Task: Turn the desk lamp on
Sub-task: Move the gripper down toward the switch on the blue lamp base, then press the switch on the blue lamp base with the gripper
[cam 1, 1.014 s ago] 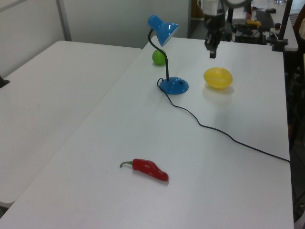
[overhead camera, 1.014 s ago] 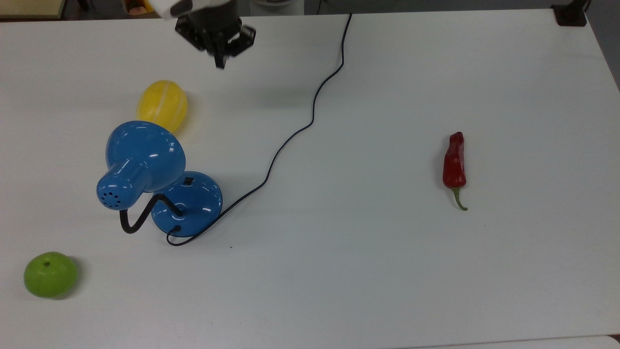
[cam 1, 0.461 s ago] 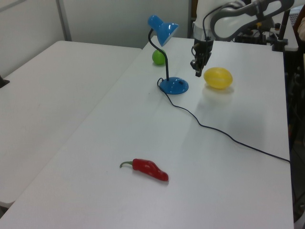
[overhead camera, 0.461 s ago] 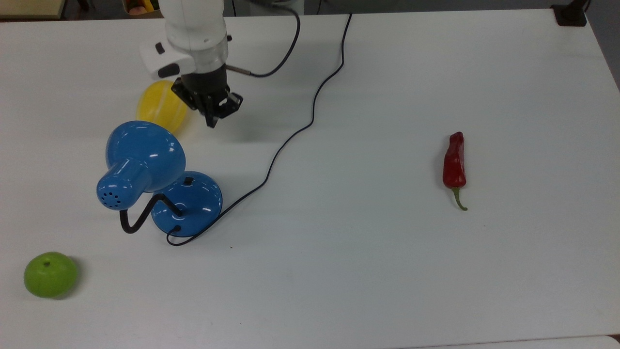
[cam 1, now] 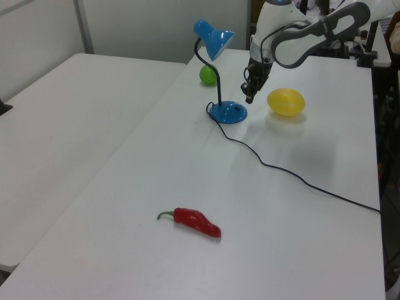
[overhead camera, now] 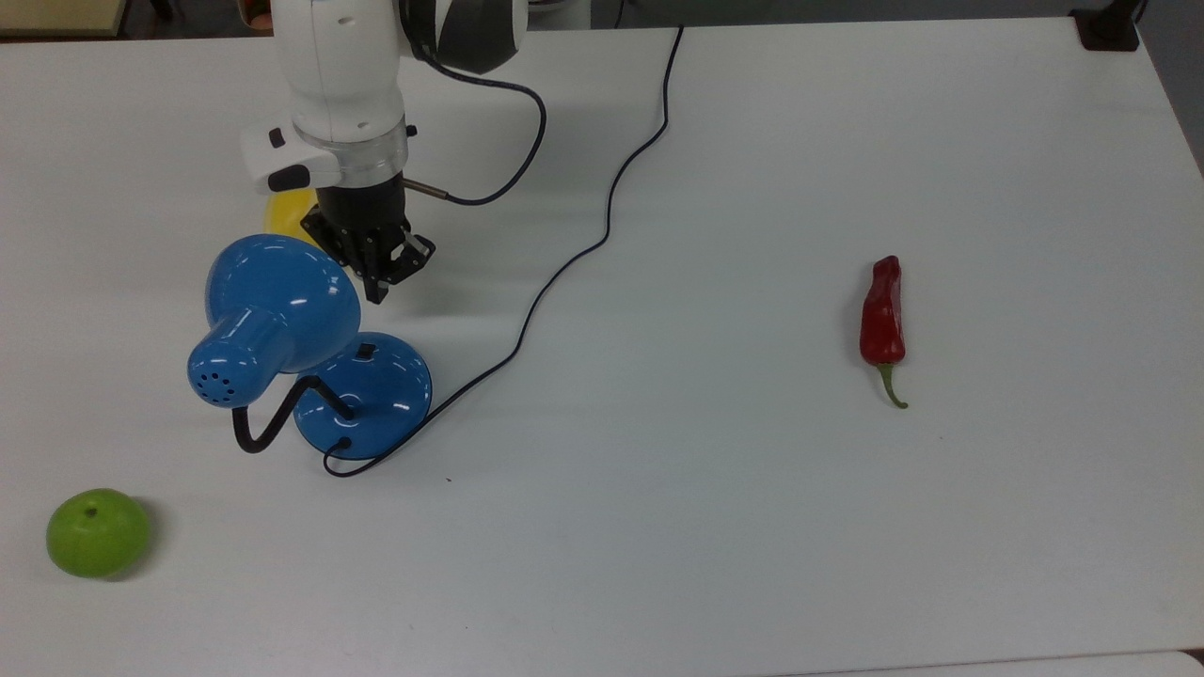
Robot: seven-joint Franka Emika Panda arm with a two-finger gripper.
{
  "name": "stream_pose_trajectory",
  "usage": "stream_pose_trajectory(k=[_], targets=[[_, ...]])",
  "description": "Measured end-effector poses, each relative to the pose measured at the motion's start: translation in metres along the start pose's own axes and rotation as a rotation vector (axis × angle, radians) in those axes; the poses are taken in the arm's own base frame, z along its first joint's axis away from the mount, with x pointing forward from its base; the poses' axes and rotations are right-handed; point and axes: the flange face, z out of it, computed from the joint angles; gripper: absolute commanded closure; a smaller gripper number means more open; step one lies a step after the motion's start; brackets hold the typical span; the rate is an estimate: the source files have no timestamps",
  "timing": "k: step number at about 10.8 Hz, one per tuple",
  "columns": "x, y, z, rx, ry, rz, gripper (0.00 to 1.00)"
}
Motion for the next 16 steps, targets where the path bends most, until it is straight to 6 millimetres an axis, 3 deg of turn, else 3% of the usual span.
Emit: stream_pose_trajectory(k=[7,16], targets=[[0.010,-0.001,0.022,0.005,0.095,-0.147,1.00],[0.022,-0.002,0.040,0.000,0.148,-0.182,1.00]])
